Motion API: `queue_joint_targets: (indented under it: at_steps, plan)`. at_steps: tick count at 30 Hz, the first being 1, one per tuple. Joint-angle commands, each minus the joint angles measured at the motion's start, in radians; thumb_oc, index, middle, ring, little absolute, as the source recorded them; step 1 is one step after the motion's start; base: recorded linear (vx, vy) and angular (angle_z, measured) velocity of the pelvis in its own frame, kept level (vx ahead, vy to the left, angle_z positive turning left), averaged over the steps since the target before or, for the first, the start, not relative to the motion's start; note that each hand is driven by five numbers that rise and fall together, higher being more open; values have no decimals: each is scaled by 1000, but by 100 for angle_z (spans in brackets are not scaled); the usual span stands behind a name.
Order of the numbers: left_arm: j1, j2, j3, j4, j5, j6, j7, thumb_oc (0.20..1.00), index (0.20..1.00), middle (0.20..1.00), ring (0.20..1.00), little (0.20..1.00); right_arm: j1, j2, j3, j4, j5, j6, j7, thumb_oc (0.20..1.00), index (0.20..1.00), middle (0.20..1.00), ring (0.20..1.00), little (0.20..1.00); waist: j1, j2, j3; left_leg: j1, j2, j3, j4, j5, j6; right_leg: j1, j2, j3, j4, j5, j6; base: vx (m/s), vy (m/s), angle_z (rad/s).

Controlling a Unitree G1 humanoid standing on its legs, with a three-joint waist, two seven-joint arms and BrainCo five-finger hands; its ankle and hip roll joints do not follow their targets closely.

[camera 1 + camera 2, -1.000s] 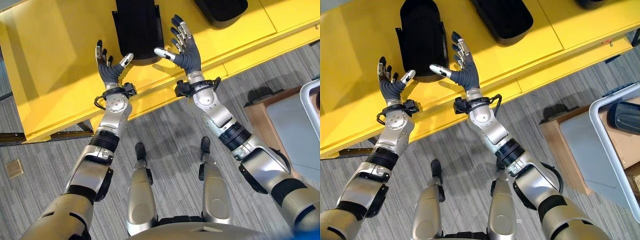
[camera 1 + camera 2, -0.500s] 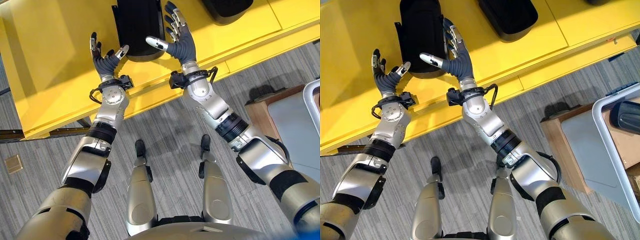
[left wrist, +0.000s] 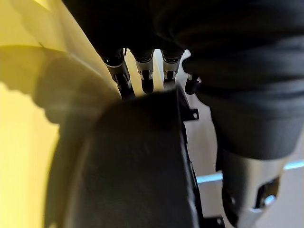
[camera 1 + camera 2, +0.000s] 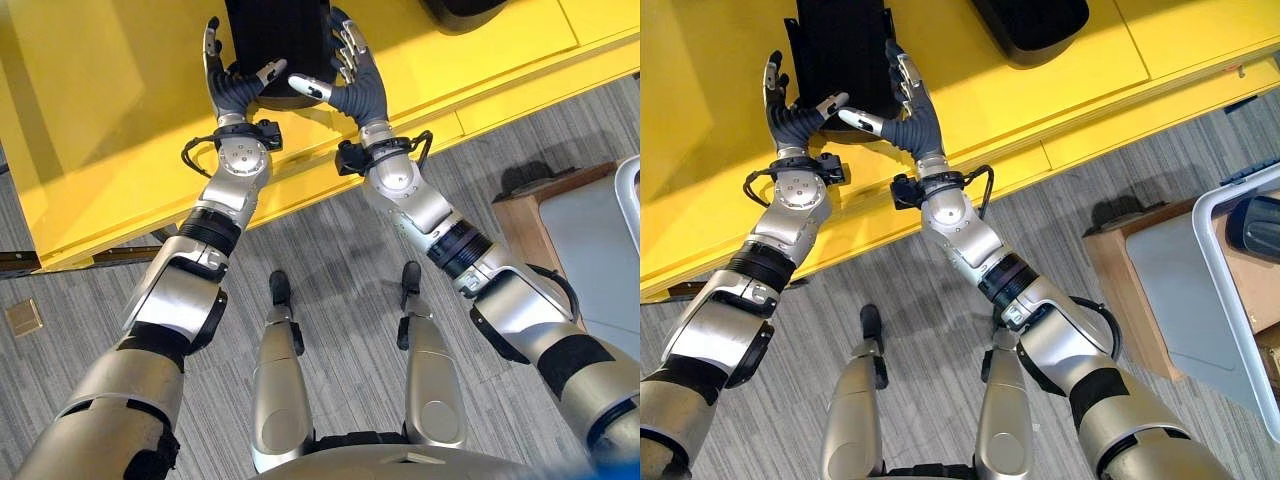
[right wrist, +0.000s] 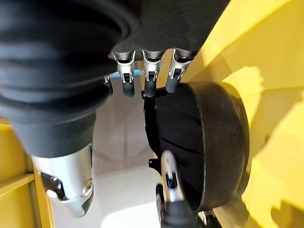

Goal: Move parts from the plastic box to the shelf.

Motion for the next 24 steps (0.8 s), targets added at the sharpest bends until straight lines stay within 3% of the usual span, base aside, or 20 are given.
queue_joint_targets:
  at_steps: [1,18,24]
  plan:
    - [-62,-15,-27,24,51,-13,-25,1000,1000,1000,1000,1000,-100,34,-25,1,12,-54,-1,1000,1000,1000,1000,1000,0,-23,14,-4,-24,25,-6,6,50,25,11,16,103,-74,-36,0,0,0]
    - [27,-99,-35,-42,12,-50,-47,1000,1000,1000,1000,1000,-168,54,-30,63,-13,-34,-10,1000,1000,1000,1000,1000,16,-26,11,-19,-30,12,-1,0,55,13,15,14,117,-79,-42,0,0,0]
    - [70,-74,-7,-90,13,-59,-45,1000,1000,1000,1000,1000,-166,39,-31,15,-28,-37,-6,1000,1000,1000,1000,1000,23,-25,8,-18,-33,10,-2,-3,58,13,15,12,124,-83,-43,0,0,0]
